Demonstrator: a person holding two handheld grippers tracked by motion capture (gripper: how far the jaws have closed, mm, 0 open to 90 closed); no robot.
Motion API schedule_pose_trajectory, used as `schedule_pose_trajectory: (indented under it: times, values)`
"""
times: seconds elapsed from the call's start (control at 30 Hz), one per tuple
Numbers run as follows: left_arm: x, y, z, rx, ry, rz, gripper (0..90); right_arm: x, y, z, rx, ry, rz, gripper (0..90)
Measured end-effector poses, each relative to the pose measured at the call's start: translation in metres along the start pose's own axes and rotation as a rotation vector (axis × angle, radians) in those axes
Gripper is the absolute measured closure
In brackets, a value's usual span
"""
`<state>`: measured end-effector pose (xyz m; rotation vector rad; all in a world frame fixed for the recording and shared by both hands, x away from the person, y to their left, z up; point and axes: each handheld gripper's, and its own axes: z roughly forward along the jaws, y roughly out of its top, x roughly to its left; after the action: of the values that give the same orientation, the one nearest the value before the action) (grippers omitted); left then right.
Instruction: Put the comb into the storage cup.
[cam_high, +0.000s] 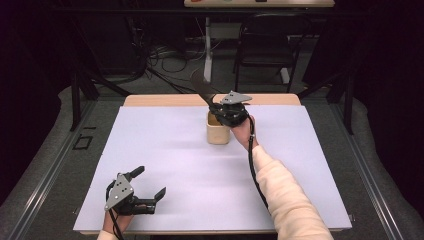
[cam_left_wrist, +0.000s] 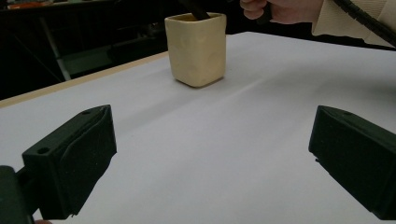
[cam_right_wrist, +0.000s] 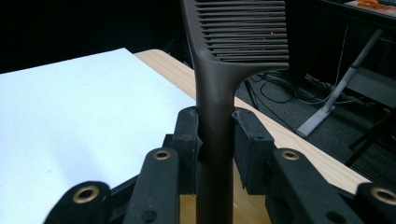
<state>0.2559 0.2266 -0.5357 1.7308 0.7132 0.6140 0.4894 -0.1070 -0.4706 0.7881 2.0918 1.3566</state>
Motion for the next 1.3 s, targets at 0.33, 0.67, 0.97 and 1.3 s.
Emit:
schedule_pose_trajectory:
  times: [0.33,0.67,0.97,1.3]
  values:
    - [0.000,0.000,0.000,-0.001,-0.001,-0.001,0.9,0.000,-0.003,0.003,0.020,0.003,0.004,72.1]
    - [0.000,0.000,0.000,-0.002,-0.001,-0.001,0.9,-0.001,-0.005,0.004,0.046,0.008,0.011,72.0]
    - [0.000,0.000,0.000,-0.003,0.000,-0.001,0.9,-0.001,-0.006,0.004,0.057,0.001,0.019,71.7]
    - [0.000,0.000,0.000,-0.003,-0.002,-0.001,0.9,-0.003,-0.004,-0.008,0.135,-0.007,0.096,36.2]
